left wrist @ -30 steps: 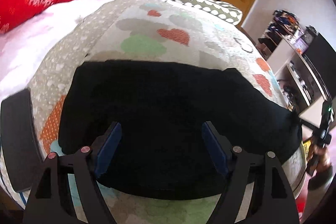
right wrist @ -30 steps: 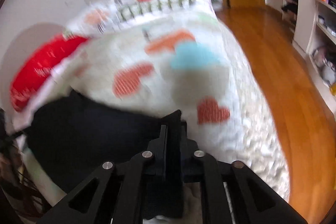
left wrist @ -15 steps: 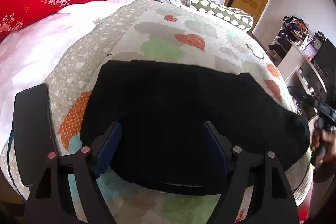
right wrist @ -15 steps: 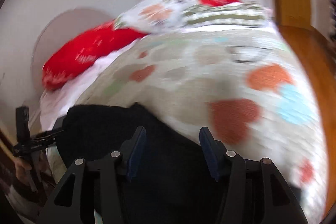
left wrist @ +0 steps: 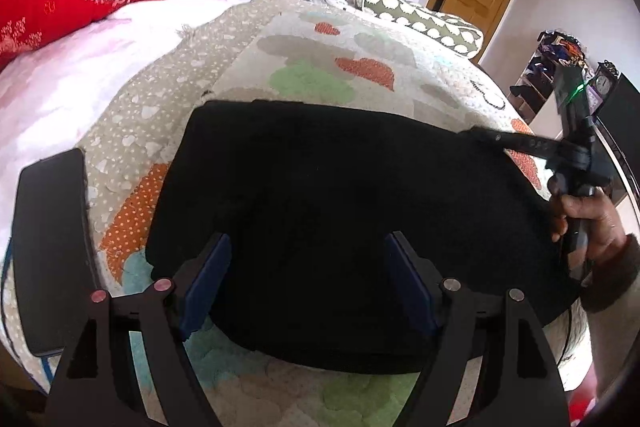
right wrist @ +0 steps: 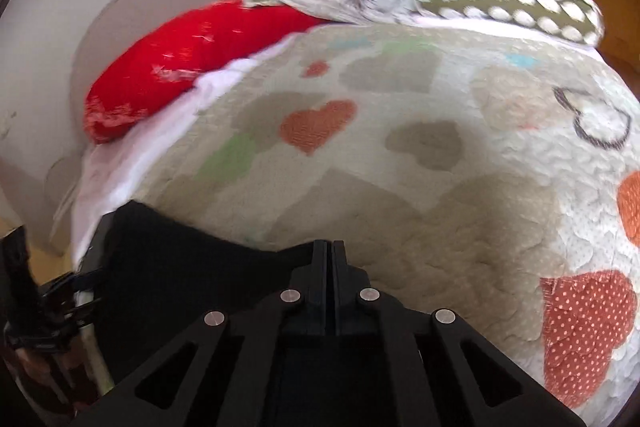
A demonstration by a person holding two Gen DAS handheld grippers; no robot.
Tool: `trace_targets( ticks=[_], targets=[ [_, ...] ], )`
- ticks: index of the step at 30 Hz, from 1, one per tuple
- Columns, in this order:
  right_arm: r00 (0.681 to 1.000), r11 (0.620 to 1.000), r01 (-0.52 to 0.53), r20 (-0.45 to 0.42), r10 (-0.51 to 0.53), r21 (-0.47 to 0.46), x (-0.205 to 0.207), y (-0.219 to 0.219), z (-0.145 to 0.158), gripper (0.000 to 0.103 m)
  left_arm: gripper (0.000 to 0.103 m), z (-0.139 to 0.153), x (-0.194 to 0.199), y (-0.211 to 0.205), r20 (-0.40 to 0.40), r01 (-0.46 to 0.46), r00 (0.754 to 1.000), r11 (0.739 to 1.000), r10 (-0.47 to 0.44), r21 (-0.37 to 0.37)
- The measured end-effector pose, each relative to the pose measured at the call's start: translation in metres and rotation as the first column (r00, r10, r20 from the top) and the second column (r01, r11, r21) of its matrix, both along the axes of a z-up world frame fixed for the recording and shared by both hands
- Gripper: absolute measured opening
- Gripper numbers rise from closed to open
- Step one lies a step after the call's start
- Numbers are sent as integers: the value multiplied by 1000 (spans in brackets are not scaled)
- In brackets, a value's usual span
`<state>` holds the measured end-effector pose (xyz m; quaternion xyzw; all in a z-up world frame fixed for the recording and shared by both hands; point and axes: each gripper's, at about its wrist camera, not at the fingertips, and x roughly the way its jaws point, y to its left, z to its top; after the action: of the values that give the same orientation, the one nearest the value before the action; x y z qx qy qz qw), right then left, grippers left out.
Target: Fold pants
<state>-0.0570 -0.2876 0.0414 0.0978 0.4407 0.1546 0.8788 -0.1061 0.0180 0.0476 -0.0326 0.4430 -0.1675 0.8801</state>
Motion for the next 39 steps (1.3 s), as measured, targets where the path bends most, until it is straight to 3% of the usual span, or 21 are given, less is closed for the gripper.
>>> trace_targets(
  ticks=[4,7,9,11,13,15,19,22,24,27,31,39],
  targets=[
    [1000,1000,22,-22,-22,-14,7,4,-13,1,79,6,0,0,4,1,1000,1000,-1,5],
    [994,993,101,44,-98,-57,-7,-7,12,8,79,23,-3,9,30,-17,999,1000,17,-19],
    [994,995,90,66,-87,-33,-17,-10,26,9,79,37,-1,14,83,-62,995,998,62,-1],
    [995,999,47,91,-47,10,-31,-5,36,18,81,40,9,16,90,-86,992,996,86,-2],
    [996,1000,-19,88,18,10,-42,12,36,31,81,37,20,15,74,-104,992,995,104,-7],
    [993,996,-94,71,94,-3,-48,34,28,31,81,29,31,10,71,-110,991,994,110,4],
    [990,990,-133,32,135,-53,-41,63,3,29,81,4,52,2,31,-153,988,980,150,130],
    [997,992,-80,5,81,-101,-28,63,-11,26,81,-16,66,9,-55,-178,981,979,184,99],
    [999,996,-28,21,29,-79,-26,53,-4,29,81,-13,63,13,-58,-191,979,978,196,82],
    [1000,996,3,27,0,-84,-34,37,8,31,81,4,48,10,2,-194,981,975,195,111],
    [999,997,-26,39,29,-70,-58,33,20,50,81,23,28,2,67,-178,983,978,172,109],
    [997,996,-71,37,74,-60,-101,47,21,50,81,36,10,-11,87,-152,986,986,145,73]
  ],
)
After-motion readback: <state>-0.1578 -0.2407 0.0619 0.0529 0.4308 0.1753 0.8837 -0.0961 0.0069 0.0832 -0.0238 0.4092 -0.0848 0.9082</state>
